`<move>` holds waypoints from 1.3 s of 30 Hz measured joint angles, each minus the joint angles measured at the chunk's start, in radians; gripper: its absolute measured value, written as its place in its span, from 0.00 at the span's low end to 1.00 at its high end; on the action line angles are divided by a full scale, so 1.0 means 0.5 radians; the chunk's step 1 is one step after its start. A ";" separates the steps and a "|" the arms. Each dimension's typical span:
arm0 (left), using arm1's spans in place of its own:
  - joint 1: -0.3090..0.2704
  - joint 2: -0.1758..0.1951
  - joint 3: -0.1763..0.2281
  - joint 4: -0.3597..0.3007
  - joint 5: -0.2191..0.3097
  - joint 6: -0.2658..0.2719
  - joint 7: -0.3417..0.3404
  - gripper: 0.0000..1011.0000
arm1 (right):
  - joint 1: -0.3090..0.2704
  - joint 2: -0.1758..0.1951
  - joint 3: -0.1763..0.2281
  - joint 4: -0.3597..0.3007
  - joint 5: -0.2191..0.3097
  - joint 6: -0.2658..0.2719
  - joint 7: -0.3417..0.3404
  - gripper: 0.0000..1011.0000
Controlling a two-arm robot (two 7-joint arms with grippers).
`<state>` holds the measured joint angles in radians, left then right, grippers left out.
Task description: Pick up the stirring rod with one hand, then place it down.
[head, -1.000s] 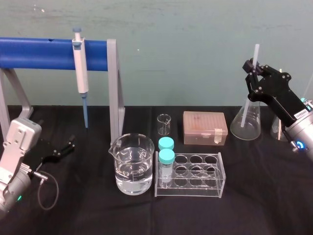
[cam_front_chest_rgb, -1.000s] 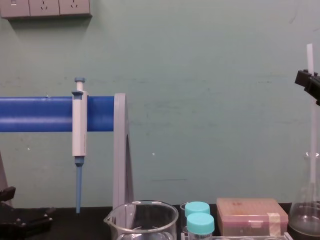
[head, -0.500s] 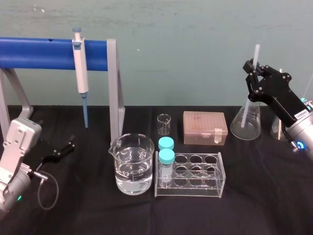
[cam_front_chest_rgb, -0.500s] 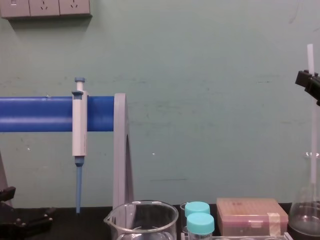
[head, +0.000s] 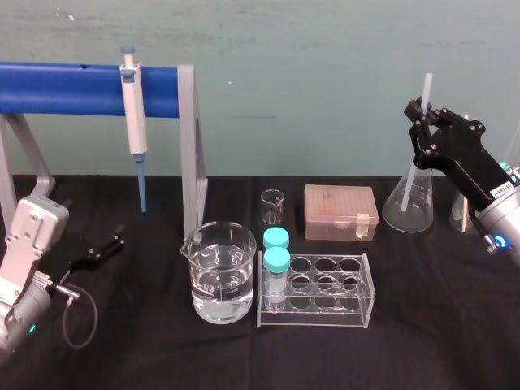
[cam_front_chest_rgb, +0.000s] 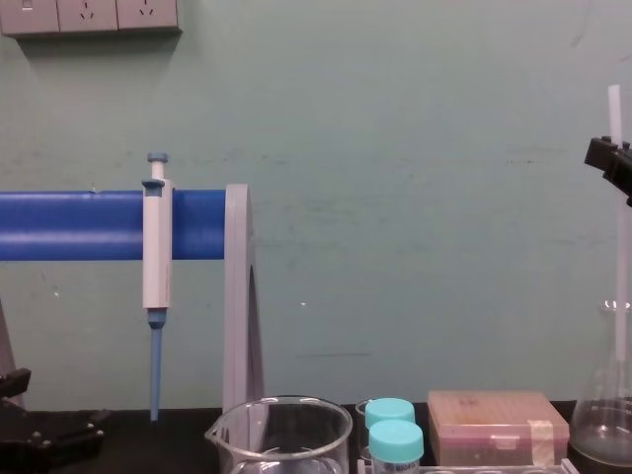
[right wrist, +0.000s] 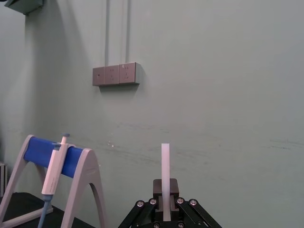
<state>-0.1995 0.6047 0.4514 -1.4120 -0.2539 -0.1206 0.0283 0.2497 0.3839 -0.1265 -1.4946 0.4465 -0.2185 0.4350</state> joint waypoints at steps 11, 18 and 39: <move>0.000 0.000 0.000 0.000 0.000 0.000 0.000 0.99 | -0.006 0.000 0.001 -0.005 0.000 0.001 -0.002 0.07; 0.000 0.000 0.000 0.000 0.000 0.000 0.000 0.99 | -0.007 -0.001 0.001 -0.005 -0.001 0.001 -0.003 0.07; 0.000 0.000 0.000 0.000 0.000 0.000 0.000 0.99 | 0.033 -0.017 -0.027 0.064 0.139 0.026 0.142 0.07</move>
<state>-0.1995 0.6047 0.4514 -1.4120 -0.2539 -0.1205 0.0283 0.2660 0.3756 -0.1402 -1.4626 0.5160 -0.2053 0.5059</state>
